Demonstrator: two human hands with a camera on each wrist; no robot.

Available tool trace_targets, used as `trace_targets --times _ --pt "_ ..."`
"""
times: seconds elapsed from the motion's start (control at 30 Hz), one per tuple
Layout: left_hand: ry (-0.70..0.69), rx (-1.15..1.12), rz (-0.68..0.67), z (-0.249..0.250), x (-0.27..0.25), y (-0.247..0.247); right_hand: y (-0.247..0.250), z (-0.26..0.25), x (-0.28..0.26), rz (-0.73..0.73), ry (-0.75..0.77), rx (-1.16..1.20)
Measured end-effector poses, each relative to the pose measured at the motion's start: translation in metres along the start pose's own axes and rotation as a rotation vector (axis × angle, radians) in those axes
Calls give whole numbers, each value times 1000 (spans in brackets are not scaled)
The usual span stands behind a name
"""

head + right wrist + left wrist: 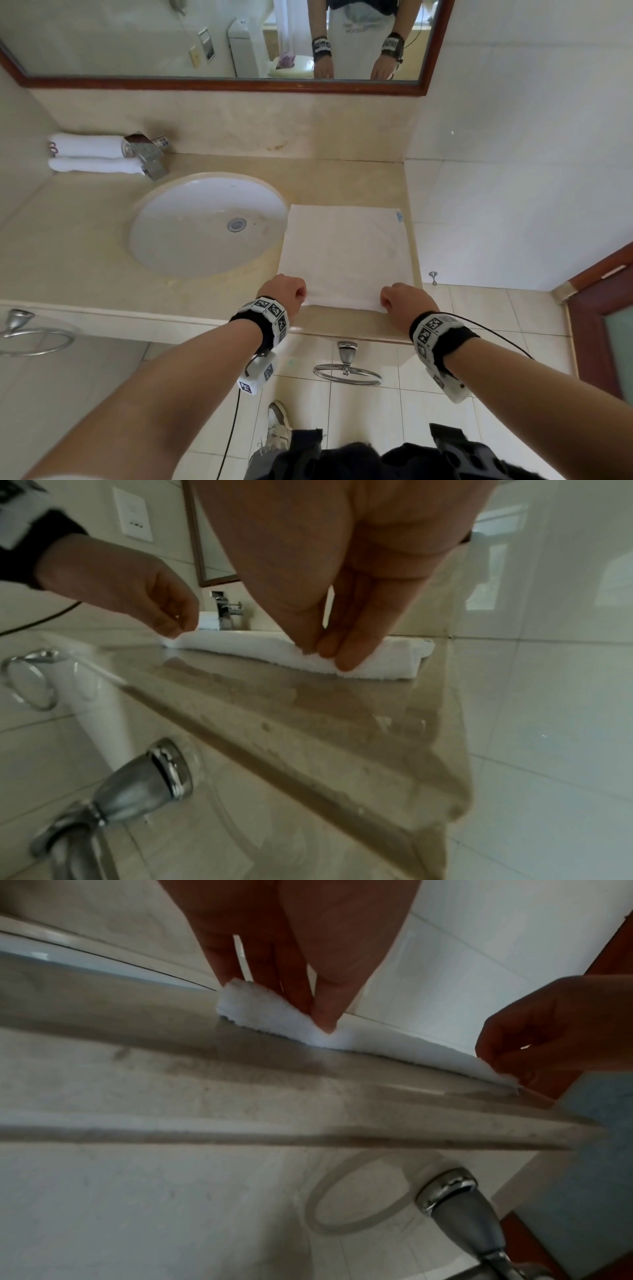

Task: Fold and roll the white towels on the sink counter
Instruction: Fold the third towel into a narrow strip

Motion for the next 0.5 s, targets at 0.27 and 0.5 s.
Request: trace_targets --times 0.27,0.5 --pt "-117 522 -57 28 3 -3 3 -7 -7 14 66 -90" --pt "-264 713 -41 39 -16 -17 2 -19 -5 86 99 -317"
Point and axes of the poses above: each hand's wrist, its own x-axis towards the middle knuckle, its own y-axis out of the back of the hand, z = x × y, the point moved 7 cm from there along x, towards the middle knuckle, and after that the axes turned 7 degrees about -z, right-handed, at the moved point
